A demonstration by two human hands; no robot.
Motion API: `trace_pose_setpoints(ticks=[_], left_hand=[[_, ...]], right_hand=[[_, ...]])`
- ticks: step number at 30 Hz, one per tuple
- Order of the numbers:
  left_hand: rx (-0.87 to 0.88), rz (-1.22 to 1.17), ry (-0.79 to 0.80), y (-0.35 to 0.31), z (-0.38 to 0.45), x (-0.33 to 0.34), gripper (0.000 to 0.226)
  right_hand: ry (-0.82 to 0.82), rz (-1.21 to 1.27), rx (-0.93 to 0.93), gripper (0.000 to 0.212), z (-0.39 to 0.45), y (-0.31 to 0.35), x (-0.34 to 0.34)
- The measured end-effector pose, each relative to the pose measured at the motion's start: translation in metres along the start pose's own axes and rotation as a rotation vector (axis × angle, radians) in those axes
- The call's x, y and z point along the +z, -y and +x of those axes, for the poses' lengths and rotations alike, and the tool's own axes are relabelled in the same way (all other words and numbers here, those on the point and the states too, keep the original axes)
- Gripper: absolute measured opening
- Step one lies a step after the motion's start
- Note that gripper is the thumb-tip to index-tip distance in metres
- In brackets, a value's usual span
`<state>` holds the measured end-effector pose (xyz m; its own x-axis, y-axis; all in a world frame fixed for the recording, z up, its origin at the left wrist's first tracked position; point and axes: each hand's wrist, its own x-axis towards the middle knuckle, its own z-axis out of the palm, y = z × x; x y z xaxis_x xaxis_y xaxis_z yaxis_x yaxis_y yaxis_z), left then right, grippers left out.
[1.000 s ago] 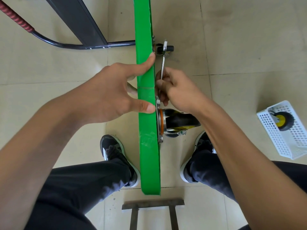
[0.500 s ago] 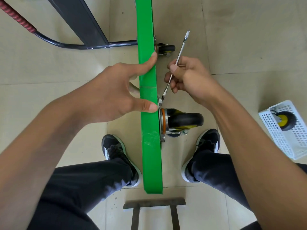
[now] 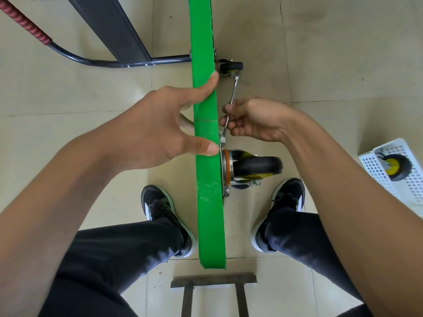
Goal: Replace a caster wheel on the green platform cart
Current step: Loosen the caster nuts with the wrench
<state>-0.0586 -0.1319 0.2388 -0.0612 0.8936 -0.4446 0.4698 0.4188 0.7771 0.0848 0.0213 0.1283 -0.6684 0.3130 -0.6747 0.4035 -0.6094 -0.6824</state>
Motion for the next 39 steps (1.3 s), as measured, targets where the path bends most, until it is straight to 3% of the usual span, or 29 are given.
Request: trace_pose_setpoints(ticks=[6,19,26,32,39], left_hand=[[-0.001,0.001,0.008,0.0,0.0,0.0,0.111],[-0.001,0.005,0.003,-0.001,0.0,0.0,0.11],[0.005,0.012,0.008,-0.001,0.0,-0.001,0.111],[0.01,0.006,0.002,0.001,0.001,0.001,0.11],[0.012,0.008,-0.004,0.0,0.001,0.001,0.109]], right_hand=[[0.042,0.051,0.116,0.013,0.006,-0.003,-0.001],[0.013,0.164,0.122,0.017,-0.001,-0.015,0.004],[-0.102,0.034,-0.097,0.014,-0.016,-0.018,0.016],[-0.177,-0.501,-0.424,0.014,-0.04,-0.011,0.036],[-0.189,-0.506,-0.47,0.012,-0.047,-0.012,0.036]])
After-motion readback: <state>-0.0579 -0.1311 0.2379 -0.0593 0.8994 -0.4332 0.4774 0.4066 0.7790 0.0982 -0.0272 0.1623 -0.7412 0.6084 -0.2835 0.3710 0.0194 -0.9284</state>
